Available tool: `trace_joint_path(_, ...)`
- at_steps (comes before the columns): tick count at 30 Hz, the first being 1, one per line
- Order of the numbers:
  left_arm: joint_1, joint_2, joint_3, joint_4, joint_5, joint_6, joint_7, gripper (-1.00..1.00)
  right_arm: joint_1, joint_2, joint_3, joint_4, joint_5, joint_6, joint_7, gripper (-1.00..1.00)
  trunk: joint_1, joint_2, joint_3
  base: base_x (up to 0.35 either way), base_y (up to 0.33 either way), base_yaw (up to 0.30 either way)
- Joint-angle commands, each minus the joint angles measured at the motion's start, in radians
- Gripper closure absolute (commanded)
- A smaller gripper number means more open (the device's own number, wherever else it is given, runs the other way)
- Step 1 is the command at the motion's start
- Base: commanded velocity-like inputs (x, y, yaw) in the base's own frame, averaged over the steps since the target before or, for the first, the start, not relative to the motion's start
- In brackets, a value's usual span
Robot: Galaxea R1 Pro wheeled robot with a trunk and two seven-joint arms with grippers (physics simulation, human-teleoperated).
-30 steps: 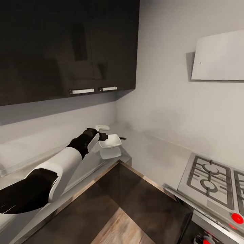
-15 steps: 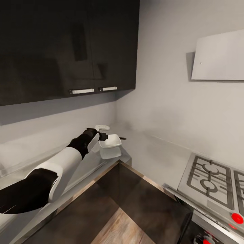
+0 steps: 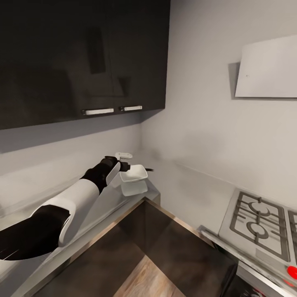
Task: In the kitchen, take the Vidalia onion out of the sink, dice it on the chopping board with the paring knife, put the diced onion into the bowl on the countertop, then place both the paring knife and the chopping board into the sink.
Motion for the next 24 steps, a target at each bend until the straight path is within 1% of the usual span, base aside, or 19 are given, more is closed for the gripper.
trace_joint_path(1, 0.0, 0.001, -0.008, -0.001, 0.011, 0.004, 0.013, -1.0, 0.0, 0.001, -0.008, 0.001, 0.004, 0.026, 0.009, -1.0, 0.001, -0.001, 0.0, 0.127, 0.0, 0.0)
trace_joint_path(4, 0.0, 0.001, -0.007, 0.0, 0.012, 0.005, 0.021, -1.0, 0.0, 0.001, -0.009, 0.005, 0.003, 0.106, 0.009, -1.0, 0.001, -0.001, 0.0, 0.149, 0.0, 0.0)
trace_joint_path(6, 0.0, 0.001, -0.007, 0.001, 0.012, 0.005, 0.022, -1.0, 0.0, 0.001, -0.01, 0.006, 0.003, 0.12, 0.009, -1.0, 0.001, -0.001, 0.0, 0.146, 0.0, 0.0)
trace_joint_path(13, 0.0, 0.001, -0.003, 0.022, 0.014, 0.013, 0.023, -1.0, 0.0, 0.001, -0.009, 0.008, 0.003, 0.136, 0.009, -1.0, 0.001, -0.001, 0.0, 0.037, -0.009, 0.0)
trace_joint_path(19, 0.0, 0.001, -0.003, 0.027, 0.014, 0.016, 0.024, -1.0, 0.0, 0.001, -0.008, 0.02, 0.003, 0.147, 0.009, -1.0, 0.001, -0.001, 0.0, 0.002, -0.221, 0.0)
trace_joint_path(24, 0.0, 0.001, -0.002, 0.027, 0.014, 0.017, 0.024, -1.0, 0.0, -0.015, -0.001, 0.032, 0.004, 0.15, 0.01, -1.0, 0.001, -0.001, 0.0, 0.0, -0.112, 0.0)
